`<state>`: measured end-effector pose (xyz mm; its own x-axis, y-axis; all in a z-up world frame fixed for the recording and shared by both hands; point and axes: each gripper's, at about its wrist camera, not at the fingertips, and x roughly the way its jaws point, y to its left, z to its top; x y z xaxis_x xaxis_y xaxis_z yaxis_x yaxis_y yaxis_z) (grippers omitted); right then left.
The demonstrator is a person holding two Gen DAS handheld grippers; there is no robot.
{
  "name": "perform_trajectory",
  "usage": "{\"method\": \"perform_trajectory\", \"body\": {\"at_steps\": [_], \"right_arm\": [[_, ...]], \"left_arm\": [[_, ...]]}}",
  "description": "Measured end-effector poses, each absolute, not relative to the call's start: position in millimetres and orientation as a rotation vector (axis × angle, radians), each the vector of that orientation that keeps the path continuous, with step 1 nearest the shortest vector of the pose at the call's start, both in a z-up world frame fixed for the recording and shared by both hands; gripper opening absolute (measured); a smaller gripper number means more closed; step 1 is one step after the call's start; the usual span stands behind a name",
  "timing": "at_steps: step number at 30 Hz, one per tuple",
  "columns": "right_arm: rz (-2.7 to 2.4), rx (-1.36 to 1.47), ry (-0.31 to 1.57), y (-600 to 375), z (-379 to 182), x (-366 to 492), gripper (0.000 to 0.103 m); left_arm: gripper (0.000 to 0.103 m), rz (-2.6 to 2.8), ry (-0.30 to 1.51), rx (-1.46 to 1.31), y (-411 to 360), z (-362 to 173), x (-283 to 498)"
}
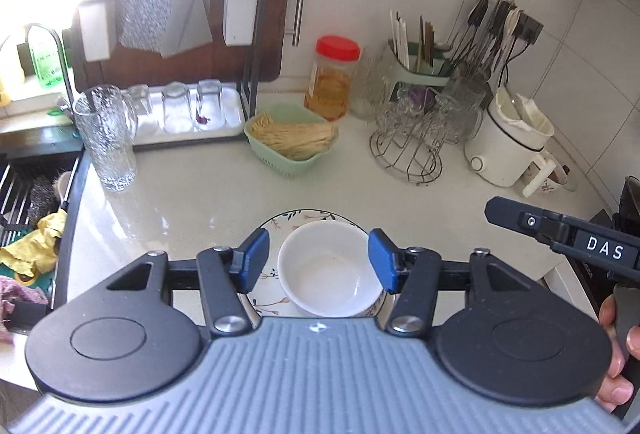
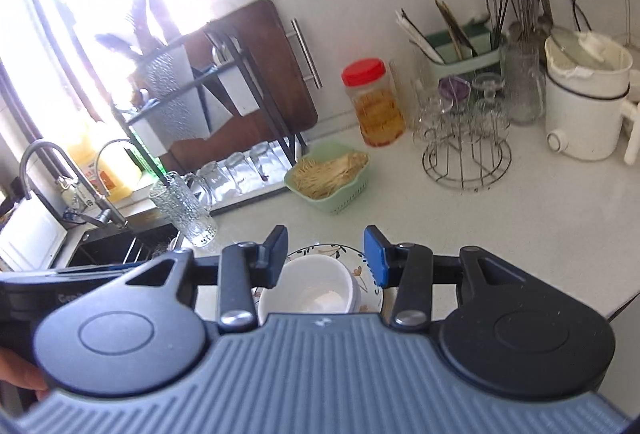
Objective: Organize plates and bowls
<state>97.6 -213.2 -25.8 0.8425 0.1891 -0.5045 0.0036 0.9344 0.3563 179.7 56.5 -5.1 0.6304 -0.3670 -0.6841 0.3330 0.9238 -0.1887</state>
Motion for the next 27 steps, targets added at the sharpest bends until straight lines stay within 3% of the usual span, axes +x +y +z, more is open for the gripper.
{"method": "perform_trajectory", "body": {"at_steps": [9,13,14,17,18,27], "right_arm": [[0.102,0.309,0.498,-219.1,-15.5,25.7,0.045],[0.115,0.296,0.485,-217.2,-15.8,-0.2,0.046],[0.119,0.296,0.483,-216.4,-16.4,-6.0,0.052],[0.133,0.296,0.461,-216.7,-19.1,-21.0,0.092],[0.139,0.29,0.455,-217.2,-20.9,-24.3,0.095],[0.141,0.238,0.469,-214.6,-31.0,-52.6,0.095]], "left_arm": [[0.067,-0.386,0.768,-0.034,64.6,8.8,99.9],[0.076,-0.371,0.758,-0.033,68.7,10.2,68.0],[0.078,-0.369,0.755,-0.035,70.5,10.7,60.2],[0.087,-0.357,0.728,-0.044,76.3,13.4,37.2],[0.09,-0.347,0.716,-0.045,78.7,13.6,29.9],[0.099,-0.283,0.738,-0.011,85.3,3.1,-11.1]]}}
